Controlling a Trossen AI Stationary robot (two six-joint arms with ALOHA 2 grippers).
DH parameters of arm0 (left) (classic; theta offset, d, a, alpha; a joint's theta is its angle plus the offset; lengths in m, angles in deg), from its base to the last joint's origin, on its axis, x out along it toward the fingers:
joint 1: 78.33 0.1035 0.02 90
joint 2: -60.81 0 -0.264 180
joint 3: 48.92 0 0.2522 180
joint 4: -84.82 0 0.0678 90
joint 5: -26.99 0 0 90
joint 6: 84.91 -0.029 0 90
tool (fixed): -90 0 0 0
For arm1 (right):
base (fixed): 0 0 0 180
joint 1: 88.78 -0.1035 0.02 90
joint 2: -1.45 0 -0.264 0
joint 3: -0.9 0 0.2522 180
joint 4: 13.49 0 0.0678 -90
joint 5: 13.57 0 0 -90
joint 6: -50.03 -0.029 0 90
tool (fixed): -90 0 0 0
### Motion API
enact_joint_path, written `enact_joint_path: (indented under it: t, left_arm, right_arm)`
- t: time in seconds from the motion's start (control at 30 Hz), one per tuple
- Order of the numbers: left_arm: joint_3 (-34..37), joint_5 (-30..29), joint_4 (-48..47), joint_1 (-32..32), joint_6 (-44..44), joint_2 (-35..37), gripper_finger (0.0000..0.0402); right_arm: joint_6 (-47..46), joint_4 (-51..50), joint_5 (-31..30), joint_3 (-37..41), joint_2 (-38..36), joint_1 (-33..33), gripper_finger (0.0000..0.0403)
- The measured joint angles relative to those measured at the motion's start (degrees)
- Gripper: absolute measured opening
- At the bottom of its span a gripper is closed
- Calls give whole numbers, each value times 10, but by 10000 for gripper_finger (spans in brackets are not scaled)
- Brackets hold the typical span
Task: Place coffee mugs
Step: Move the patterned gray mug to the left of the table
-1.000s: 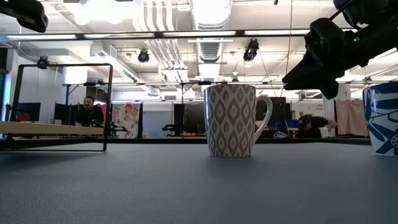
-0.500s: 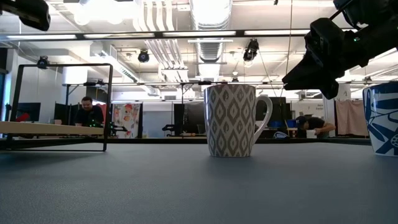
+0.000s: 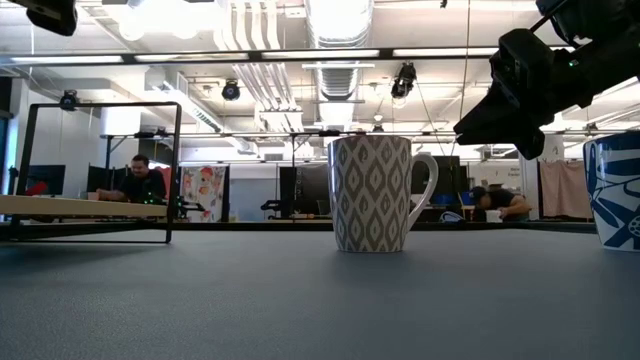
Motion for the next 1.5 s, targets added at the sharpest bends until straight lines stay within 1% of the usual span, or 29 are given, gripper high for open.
enact_joint_path:
  t: [0.13, 0.3, 0.4, 0.53, 0.67, 0.8, 0.9, 1.03, 1.13, 1.27, 1.37, 1.5]
  left_arm:
    - [-13, -4, -5, 0, 11, 7, 38]
    - [-27, -37, -4, 0, 36, 10, 38]
    - [-37, -96, 3, 0, 71, 8, 38]
    - [-49, -175, 15, -1, 141, 4, 36]
    - [-63, -219, 59, -3, 151, 4, 36]
    - [-95, -266, 95, -2, 152, 4, 35]
    - [-116, -322, 120, -3, 175, 5, 35]
    - [-121, -395, 169, -2, 211, 3, 35]
    - [-110, -405, 204, -2, 223, -2, 35]
    - [-104, -405, 228, -2, 240, -17, 35]
    - [-104, -406, 261, -2, 248, -30, 35]
    - [-107, -405, 310, -2, 268, -54, 36]
  right_arm:
    - [0, 0, 0, 0, 0, 0, 107]
    - [0, 0, 0, 0, 0, 0, 107]
    - [0, 0, 0, 0, 0, 0, 107]
    - [0, 0, 0, 0, 0, 0, 107]
    - [0, 0, 0, 0, 0, 0, 107]
    - [0, 0, 0, 0, 0, 0, 107]
    - [0, 0, 0, 0, 0, 0, 107]
    - [0, 0, 0, 0, 0, 0, 107]
    - [-3, 1, -6, 0, 0, 0, 107]
    - [-4, 14, -52, 0, 0, 0, 107]
    - [-44, 21, -49, 0, 0, 0, 107]
    - [-56, 27, -50, 0, 1, 3, 107]
